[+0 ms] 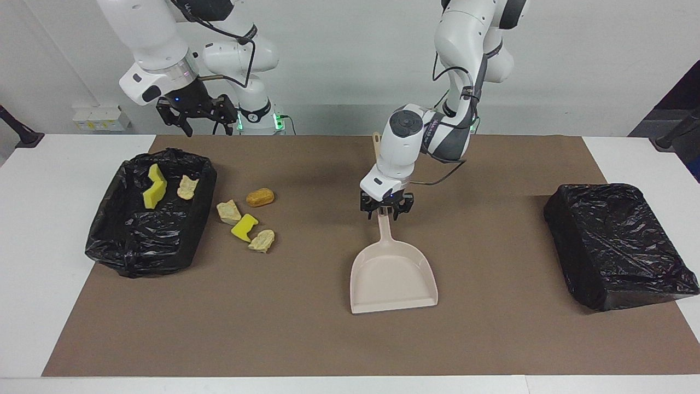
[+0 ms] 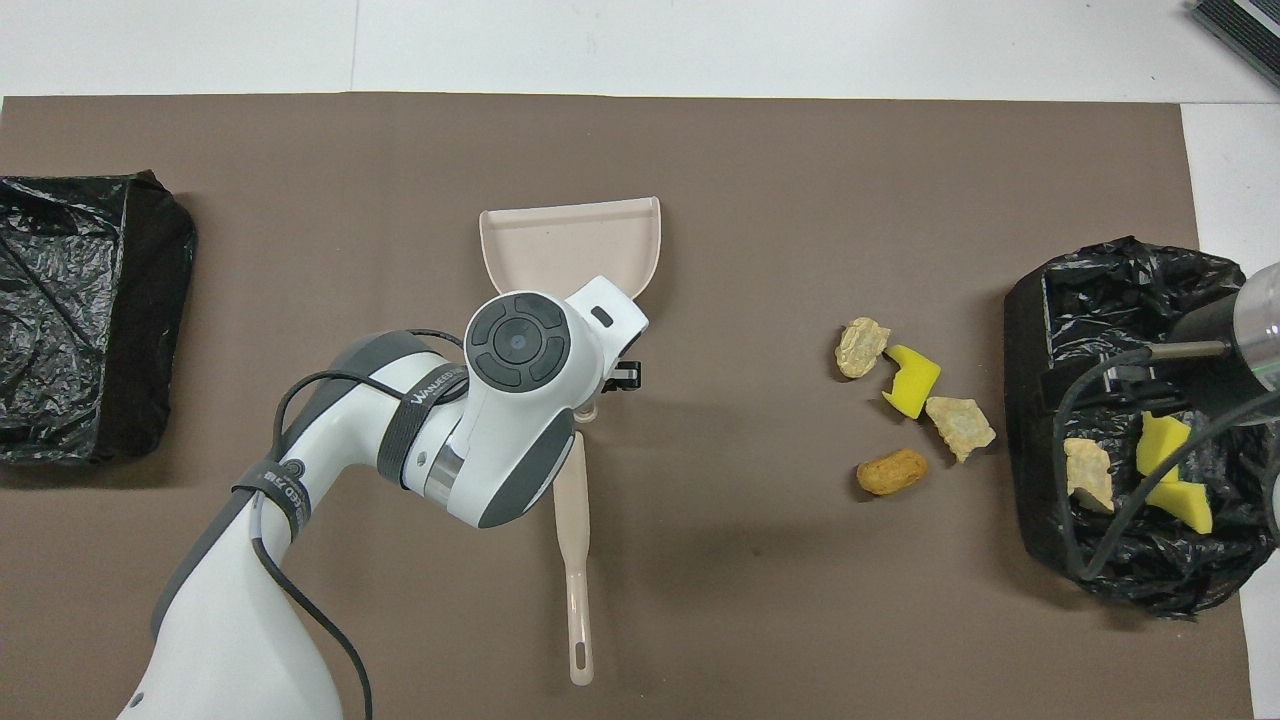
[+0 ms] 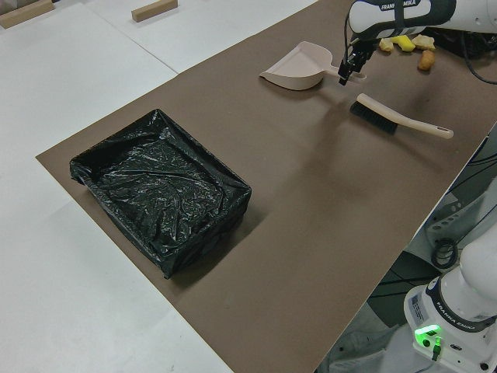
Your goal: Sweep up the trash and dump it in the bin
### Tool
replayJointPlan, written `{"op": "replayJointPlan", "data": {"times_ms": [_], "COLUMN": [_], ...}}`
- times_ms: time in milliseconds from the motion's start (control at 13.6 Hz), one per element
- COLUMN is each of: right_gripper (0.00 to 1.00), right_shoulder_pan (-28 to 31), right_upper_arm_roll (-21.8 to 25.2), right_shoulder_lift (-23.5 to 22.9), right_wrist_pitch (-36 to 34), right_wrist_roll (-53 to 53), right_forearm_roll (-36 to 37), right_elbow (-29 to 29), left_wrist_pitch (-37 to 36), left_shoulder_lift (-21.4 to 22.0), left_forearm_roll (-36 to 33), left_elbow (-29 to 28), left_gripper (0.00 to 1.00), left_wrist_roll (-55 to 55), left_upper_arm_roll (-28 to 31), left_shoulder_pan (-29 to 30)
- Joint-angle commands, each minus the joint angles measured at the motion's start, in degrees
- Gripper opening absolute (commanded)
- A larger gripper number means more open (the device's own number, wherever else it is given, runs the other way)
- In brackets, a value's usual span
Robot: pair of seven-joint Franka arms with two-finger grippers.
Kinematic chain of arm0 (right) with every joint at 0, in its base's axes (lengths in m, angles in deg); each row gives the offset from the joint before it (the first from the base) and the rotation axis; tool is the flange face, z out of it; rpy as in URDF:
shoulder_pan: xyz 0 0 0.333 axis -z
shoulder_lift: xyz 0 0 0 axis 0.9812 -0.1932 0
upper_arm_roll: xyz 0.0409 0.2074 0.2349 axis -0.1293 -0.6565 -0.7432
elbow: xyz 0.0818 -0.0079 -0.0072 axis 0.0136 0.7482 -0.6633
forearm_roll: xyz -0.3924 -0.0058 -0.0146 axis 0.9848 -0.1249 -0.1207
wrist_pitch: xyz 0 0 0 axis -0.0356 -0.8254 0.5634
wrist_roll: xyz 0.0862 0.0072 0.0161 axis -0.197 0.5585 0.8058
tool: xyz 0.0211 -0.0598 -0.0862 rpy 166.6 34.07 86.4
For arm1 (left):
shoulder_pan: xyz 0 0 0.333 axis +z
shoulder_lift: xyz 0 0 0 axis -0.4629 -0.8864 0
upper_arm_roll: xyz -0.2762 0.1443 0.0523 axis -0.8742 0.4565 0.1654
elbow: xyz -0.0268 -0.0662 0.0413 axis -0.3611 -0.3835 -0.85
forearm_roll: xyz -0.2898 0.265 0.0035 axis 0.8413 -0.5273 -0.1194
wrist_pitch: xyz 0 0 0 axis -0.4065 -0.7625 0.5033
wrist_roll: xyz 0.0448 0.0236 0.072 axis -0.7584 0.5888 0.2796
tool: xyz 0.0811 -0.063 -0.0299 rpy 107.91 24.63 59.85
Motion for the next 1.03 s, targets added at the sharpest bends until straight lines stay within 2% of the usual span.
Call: {"op": "replayJointPlan", "data": {"times_ms": [0,74,221,442,663,810,957], "right_gripper": [1.0,1.0,1.0,1.0,1.0,1.0,1.0], "right_shoulder_pan": [0.62,0.19,0.01,-0.43,-3.15,-7.18,-9.21], "right_upper_arm_roll": [0.18,0.18,0.18,0.01,-0.43,-0.79,-0.79], "right_shoulder_lift": [1.45,1.45,1.45,1.54,1.62,2.41,3.55], "right_wrist_pitch": [-1.55,-1.73,-1.56,-0.86,-0.68,-0.15,1.6], "right_wrist_roll": [1.02,0.93,0.93,0.93,0.32,-1.08,-7.47], "right_forearm_roll": [-0.64,-0.64,-0.64,-0.64,-0.9,-3.61,-7.92], "right_elbow": [1.38,1.38,1.38,1.38,1.46,3.3,5.85], "left_wrist_pitch": [1.52,1.43,1.17,0.2,0.11,-2.77,-6.73], "left_shoulder_lift": [0.61,0.7,1.31,2.8,3.42,3.95,3.87], "left_forearm_roll": [-0.39,-1.09,-1.89,-1.97,-6.09,-5.94,-4.71], "left_elbow": [-1.06,-0.89,-0.71,0.17,2.62,3.94,6.4], "left_gripper": [0.13,0.11,0.0,0.0,0.0,0.0,0.0], "left_wrist_roll": [0.6,0.34,0.17,0.08,-1.76,-10.16,-19.3], "left_upper_arm_roll": [1.08,1.08,1.52,1.78,1.69,1.61,1.61], "left_shoulder_pan": [-0.7,-0.17,0.18,2.2,6.06,10.71,14.14]}}
